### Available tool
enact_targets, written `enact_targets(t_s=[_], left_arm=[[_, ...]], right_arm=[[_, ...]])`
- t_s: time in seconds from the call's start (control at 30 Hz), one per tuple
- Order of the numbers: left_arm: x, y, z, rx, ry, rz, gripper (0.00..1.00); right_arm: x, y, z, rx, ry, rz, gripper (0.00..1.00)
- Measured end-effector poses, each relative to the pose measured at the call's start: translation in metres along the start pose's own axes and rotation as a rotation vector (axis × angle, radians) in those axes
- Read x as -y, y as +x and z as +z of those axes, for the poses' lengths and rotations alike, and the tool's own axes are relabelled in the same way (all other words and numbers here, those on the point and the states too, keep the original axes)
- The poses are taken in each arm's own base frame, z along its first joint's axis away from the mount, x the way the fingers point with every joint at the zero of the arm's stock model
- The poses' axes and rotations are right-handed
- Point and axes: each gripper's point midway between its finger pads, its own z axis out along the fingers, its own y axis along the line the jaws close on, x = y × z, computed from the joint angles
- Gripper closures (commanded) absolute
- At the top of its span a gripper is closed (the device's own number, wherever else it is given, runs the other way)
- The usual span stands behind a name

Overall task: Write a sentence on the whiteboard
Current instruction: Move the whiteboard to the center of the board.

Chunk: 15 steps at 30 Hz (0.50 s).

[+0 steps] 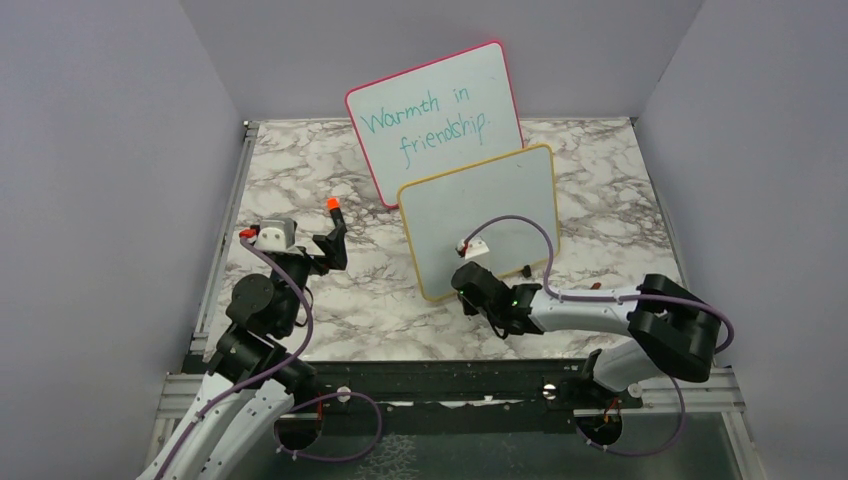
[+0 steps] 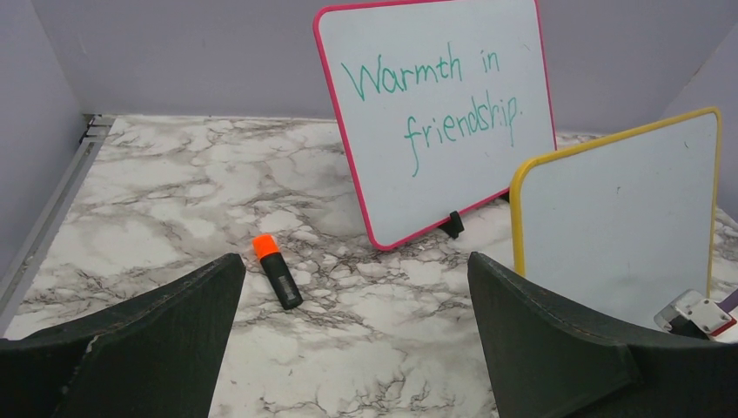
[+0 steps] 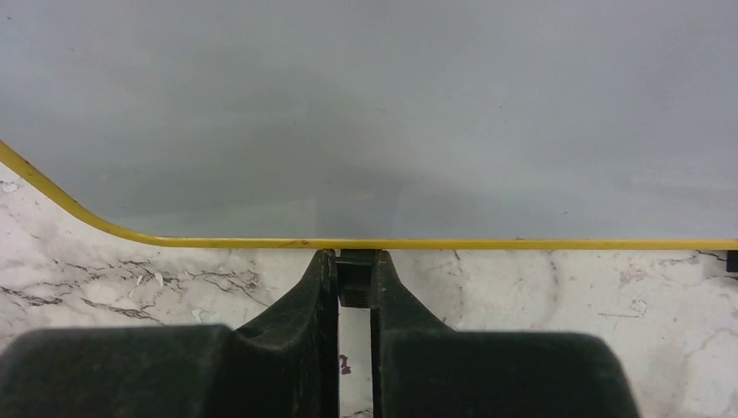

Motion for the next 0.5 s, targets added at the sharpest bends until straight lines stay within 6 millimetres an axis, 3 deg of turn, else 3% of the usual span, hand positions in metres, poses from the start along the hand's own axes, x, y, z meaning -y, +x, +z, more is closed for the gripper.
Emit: enact_targets(t_s=[0.27, 0.5], left_arm=[[0.0, -0.001, -0.001, 0.003, 0.0, -0.001, 0.01], [-0.001, -0.002, -0.002, 0.008, -0.003, -0.003, 0.01]], right_arm=[[0.007, -0.001, -0.017, -0.022, 0.029, 0.035, 0.47], [0.013, -0.038, -0.045, 0.039, 0.069, 0.101, 0.26]])
